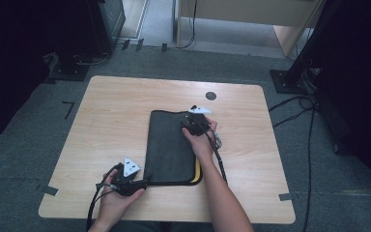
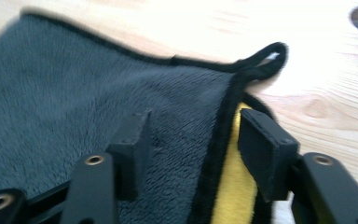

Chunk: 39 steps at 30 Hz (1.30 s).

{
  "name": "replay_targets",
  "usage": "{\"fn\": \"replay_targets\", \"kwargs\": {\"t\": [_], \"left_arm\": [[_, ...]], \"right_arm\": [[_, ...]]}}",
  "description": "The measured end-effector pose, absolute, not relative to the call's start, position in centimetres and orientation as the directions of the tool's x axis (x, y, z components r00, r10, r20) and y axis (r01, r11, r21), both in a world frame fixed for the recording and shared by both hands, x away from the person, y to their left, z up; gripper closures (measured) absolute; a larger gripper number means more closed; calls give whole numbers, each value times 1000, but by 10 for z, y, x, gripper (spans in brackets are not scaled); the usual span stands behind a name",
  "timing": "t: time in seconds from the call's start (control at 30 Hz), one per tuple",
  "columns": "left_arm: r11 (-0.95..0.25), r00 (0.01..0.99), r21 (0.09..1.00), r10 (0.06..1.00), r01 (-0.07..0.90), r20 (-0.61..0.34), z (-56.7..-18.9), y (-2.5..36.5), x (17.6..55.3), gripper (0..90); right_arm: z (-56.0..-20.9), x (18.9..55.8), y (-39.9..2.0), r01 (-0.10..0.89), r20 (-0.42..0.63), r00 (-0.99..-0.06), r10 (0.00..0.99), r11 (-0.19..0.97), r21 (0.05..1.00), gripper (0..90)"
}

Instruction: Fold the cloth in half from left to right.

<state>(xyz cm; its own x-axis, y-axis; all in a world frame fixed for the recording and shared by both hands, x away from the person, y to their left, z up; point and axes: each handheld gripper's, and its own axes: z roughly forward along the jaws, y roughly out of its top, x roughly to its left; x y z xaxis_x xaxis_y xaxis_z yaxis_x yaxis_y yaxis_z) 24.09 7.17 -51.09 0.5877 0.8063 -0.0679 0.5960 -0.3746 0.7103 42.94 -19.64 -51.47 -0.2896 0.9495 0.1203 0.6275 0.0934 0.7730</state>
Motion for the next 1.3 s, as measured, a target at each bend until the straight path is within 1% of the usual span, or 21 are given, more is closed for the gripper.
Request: {"fn": "replay_targets", "kwargs": {"t": [0.03, 0.07, 0.1, 0.13, 0.2, 0.23, 0.3, 0.37, 0.4, 0.43, 0.6, 0.63, 0.7, 0.77, 0.8, 0.83, 0.87, 1.13, 1.2, 1.27, 1.3], "left_arm": [[-375, 588, 710, 806, 596, -68, -511, 72, 241, 388], [-371, 595, 722, 801, 585, -71, -510, 76, 240, 388], [-367, 594, 731, 802, 575, -65, -509, 80, 240, 361], [-345, 583, 745, 810, 571, -71, -508, 88, 242, 358], [-320, 569, 751, 817, 578, -90, -507, 95, 244, 362], [-313, 562, 749, 822, 585, -96, -507, 99, 246, 366], [-289, 544, 745, 831, 601, -116, -509, 105, 249, 368], [-269, 541, 745, 828, 611, -144, -509, 107, 250, 370], [-273, 543, 744, 828, 610, -141, -510, 107, 250, 372], [-273, 543, 744, 828, 610, -141, -510, 107, 250, 372], [-281, 547, 744, 827, 606, -133, -511, 104, 250, 376], [-281, 547, 744, 827, 606, -133, -511, 104, 250, 377], [-288, 550, 742, 825, 606, -129, -512, 103, 250, 378], [-291, 550, 741, 826, 606, -126, -512, 102, 250, 379], [-291, 550, 741, 826, 606, -126, -512, 102, 250, 378], [-293, 549, 741, 827, 605, -121, -512, 102, 250, 378], [-295, 550, 741, 827, 604, -119, -512, 101, 250, 376], [-310, 565, 738, 817, 599, -115, -513, 100, 250, 365], [-312, 569, 738, 814, 598, -117, -513, 100, 250, 365], [-318, 572, 737, 813, 597, -112, -513, 100, 250, 365], [-320, 573, 736, 812, 597, -112, -513, 100, 250, 365]], "right_arm": [[-514, 428, -202, 623, 153, -275, 949, 55, 781, 587], [-514, 428, -202, 623, 153, -275, 949, 55, 781, 587], [-511, 426, -219, 626, 240, -276, 931, -15, 780, 720], [-510, 425, -223, 635, 262, -280, 924, -26, 772, 753], [-510, 425, -226, 638, 271, -289, 918, -26, 769, 771], [-508, 424, -230, 645, 295, -320, 900, -21, 764, 788], [-507, 423, -230, 650, 300, -327, 896, -16, 759, 787], [-509, 421, -224, 673, 307, -344, 888, 5, 740, 761], [-511, 420, -221, 684, 300, -335, 893, 12, 729, 730], [-513, 420, -220, 692, 293, -323, 900, 14, 722, 718], [-516, 413, -224, 709, 309, -257, 916, -39, 704, 690], [-517, 412, -225, 707, 321, -266, 909, -42, 706, 692], [-518, 409, -224, 701, 325, -305, 895, -20, 713, 719], [-518, 406, -221, 691, 279, -313, 908, 16, 723, 799], [-518, 406, -221, 691, 279, -313, 908, 16, 723, 799], [-517, 405, -222, 686, 285, -301, 910, -1, 727, 860], [-517, 405, -224, 688, 300, -294, 908, -17, 726, 876], [-503, 395, -229, 663, 332, -288, 898, -64, 746, 885], [-504, 394, -235, 673, 290, -237, 927, -58, 737, 884], [-512, 397, -238, 705, 289, -211, 934, -59, 706, 875], [-512, 397, -238, 705, 289, -211, 934, -59, 706, 875]]}}
